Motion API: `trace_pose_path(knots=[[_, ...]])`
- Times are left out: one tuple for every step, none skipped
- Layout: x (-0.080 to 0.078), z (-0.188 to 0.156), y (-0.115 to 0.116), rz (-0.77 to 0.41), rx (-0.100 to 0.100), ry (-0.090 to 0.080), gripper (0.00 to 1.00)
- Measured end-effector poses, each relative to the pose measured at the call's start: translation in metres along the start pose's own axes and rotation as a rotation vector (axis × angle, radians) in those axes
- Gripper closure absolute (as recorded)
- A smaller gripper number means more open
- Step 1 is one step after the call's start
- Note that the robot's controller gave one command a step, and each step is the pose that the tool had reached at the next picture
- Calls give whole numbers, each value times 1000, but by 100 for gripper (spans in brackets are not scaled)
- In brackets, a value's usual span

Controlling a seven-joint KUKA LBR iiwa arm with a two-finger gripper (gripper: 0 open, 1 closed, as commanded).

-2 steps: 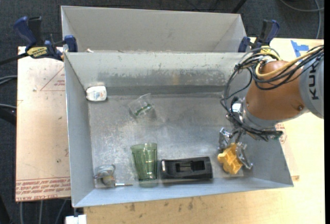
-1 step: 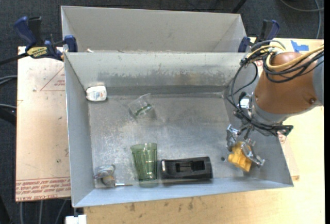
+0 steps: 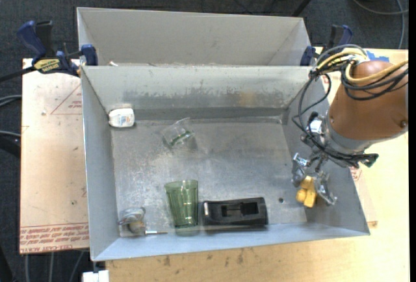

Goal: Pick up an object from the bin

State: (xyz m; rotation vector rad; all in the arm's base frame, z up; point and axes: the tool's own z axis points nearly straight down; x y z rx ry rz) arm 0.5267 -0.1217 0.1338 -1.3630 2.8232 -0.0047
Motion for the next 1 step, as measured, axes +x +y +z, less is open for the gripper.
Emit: trace_pose_path(knots=[[16, -154, 9, 62, -1, 1, 100]])
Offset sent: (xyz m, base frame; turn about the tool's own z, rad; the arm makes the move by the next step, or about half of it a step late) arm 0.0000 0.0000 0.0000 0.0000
